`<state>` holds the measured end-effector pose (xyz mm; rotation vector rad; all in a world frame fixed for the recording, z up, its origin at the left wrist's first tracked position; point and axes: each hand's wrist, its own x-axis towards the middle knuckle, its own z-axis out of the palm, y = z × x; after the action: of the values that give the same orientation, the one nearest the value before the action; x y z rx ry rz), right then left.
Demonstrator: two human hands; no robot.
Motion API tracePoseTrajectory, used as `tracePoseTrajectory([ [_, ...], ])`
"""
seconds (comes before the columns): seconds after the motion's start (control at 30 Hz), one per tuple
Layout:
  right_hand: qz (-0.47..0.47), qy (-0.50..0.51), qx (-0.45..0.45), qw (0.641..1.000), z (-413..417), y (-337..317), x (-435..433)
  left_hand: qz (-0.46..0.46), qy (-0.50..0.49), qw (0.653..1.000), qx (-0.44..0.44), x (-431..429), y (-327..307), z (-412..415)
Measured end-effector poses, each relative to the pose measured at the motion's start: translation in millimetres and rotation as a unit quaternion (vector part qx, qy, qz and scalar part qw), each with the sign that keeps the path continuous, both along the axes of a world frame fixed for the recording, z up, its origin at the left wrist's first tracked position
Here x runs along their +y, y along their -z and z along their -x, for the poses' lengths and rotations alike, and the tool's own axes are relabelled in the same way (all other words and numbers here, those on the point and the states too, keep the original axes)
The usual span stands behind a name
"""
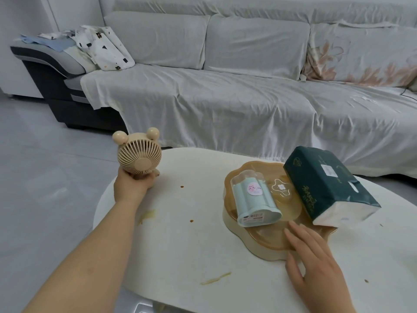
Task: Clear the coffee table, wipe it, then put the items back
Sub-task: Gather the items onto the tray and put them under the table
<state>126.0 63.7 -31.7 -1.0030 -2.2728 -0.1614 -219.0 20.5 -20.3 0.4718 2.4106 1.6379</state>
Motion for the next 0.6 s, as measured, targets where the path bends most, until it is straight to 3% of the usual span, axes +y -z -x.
tracePoseTrajectory([
  [0.17, 0.03, -0.002, -0.013, 0.999, -6.9, -5.6, -2.5, -0.048, 0.024, 0.998, -0.036, -18.6, -19.2, -30.3],
  [0.27, 0.135, -0.005, -0.045, 0.99, -11.3, -14.7, -7.1, -0.085, 0.083, 0.989, -0.091, -26.3, -47.4, -58.1],
  [0.37, 0.094, -0.031, -0.034, 0.994, -24.9, -14.8, -9.1, -0.112, 0.168, 0.967, -0.153, -26.6, -76.7, -97.9],
  [0.47, 0.05, -0.037, 0.111, 0.992, -42.1, -29.6, -15.8, -0.114, 0.234, 0.947, -0.186, -13.5, -97.5, -144.0],
  [0.6, 0.037, 0.048, 0.323, 0.944, -72.0, -62.8, 4.0, -0.053, 0.269, 0.944, -0.183, 11.2, -110.6, -196.2],
])
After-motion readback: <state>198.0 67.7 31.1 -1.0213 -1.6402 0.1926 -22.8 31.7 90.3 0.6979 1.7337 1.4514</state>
